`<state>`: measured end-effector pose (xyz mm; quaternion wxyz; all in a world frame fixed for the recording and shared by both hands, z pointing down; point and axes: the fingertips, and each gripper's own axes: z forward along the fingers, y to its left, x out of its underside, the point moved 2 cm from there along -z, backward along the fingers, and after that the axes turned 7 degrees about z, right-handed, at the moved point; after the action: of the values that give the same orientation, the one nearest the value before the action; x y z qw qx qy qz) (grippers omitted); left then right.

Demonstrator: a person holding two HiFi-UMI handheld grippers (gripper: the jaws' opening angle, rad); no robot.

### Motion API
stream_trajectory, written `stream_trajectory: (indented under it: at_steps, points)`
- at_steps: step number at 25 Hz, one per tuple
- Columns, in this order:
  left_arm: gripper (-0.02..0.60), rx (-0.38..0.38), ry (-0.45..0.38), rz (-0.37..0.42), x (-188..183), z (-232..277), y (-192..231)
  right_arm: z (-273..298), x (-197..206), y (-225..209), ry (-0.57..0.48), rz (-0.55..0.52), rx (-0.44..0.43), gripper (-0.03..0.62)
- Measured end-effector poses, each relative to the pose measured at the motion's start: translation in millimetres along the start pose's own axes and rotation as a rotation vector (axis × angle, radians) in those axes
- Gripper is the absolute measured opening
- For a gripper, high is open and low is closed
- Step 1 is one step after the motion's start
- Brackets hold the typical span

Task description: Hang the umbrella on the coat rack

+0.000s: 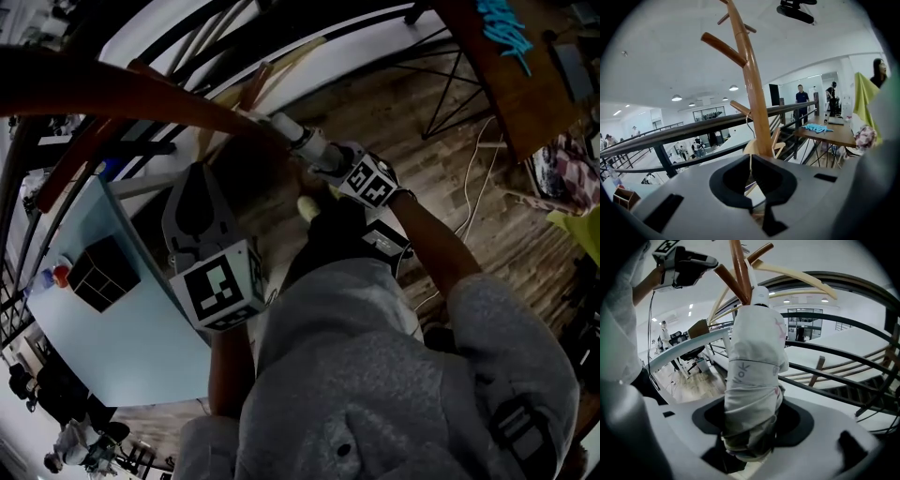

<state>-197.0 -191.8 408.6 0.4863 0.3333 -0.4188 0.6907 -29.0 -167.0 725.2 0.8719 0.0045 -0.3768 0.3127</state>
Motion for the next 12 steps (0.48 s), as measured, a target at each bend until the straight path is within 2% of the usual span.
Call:
stream_trajectory:
  at_steps: [7,12]
  points:
    - [0.023,0.074,0.019,-0.001,16,13,-26,20,15,4,0.021,-0.008,-0.023,0.273]
    - [0.023,0.069,0.038,-0.002,24,14,-27,31,19,-4,0.047,0.035,-0.011,0.275]
